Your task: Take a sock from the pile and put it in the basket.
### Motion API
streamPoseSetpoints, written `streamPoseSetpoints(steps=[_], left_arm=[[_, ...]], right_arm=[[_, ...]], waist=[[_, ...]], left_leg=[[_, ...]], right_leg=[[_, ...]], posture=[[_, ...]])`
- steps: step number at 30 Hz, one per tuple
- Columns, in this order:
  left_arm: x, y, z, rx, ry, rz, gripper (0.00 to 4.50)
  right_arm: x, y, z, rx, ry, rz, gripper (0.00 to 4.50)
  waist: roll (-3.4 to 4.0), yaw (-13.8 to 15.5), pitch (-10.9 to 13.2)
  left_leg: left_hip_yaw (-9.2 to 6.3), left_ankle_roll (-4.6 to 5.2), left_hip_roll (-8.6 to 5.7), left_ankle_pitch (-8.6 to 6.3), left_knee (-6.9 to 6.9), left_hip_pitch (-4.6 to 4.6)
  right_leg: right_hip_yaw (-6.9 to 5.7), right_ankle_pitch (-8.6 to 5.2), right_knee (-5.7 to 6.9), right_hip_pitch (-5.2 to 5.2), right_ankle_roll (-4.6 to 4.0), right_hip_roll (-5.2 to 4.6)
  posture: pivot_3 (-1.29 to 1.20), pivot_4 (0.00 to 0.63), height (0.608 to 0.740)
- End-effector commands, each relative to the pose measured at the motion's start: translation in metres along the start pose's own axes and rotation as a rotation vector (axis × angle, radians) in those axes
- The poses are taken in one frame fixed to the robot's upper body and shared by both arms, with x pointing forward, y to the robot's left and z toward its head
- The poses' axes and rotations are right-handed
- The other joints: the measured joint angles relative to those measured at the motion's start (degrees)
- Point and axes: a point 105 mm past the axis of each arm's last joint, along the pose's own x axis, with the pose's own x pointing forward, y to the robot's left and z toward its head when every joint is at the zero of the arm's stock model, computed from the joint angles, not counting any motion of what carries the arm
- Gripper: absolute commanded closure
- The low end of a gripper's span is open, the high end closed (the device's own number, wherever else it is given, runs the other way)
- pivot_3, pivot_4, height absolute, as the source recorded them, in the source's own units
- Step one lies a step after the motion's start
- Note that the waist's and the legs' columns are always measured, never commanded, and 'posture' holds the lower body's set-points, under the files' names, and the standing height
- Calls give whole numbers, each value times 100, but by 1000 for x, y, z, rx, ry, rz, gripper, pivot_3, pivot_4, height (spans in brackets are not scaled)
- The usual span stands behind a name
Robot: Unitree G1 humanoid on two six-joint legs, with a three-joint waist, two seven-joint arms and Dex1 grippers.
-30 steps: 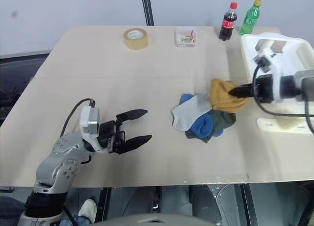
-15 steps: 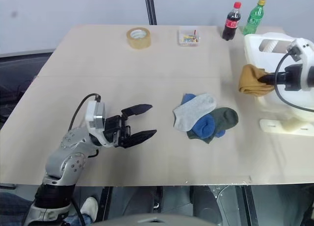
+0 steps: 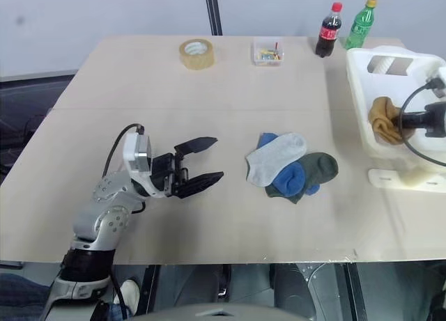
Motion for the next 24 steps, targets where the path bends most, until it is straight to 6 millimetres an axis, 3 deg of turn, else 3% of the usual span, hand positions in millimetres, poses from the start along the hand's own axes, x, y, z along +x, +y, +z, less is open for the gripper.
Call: streamPoseSetpoints(steps=[1,2,5,7,9,14,18,21,24], left_arm=[[4,2,6,44,-21,-13,0],[4,2,6,47,-23,-14,0],[6,4,9,62,-45,-9,0],[7,5,10,70,-49,-9,0],[8,5,11,76,-56,-10,0],[9,4,10,77,-55,-11,0],[7,3,10,74,-52,4,0],[-2,5,7,68,-25,48,0],[-13,8,0,33,5,151,0]], right_arm=[[-14,-11,10,-45,-47,-74,3587],[-15,-12,8,-49,-42,-78,3300],[-17,-17,5,-71,-26,-110,1696],[-18,-19,5,-83,-31,-134,1039],[-19,-23,7,-101,-39,-169,68],[-25,-22,16,-110,-86,-161,68],[-31,-5,50,-166,-255,-80,68],[-24,39,63,-237,-367,147,68],[-13,76,38,-297,-341,299,68]], waist=[[1,-1,0],[1,1,0],[1,2,0],[1,2,0],[1,3,0],[1,1,0],[2,2,0],[8,-21,-1],[1,-1,-7]], left_leg=[[3,0,0,0,0,0],[5,0,0,0,0,0],[8,0,0,0,0,0],[8,0,0,0,0,-1],[10,-1,0,0,0,0],[11,-1,1,1,0,0],[12,-1,0,1,0,0],[14,-1,3,0,-2,2],[0,0,18,0,0,1]], right_leg=[[2,0,0,-1,0,0],[3,0,2,-2,0,0],[5,0,1,-2,0,0],[5,0,0,-2,0,0],[7,0,0,-2,0,0],[8,0,2,-3,1,0],[9,1,2,-3,1,0],[13,1,2,-4,1,3],[5,0,2,-1,1,12]], posture=[[0,150,740],[0,150,740],[0,150,740],[0,150,740],[0,150,740],[0,150,740],[0,150,740],[0,150,740],[0,150,740]])
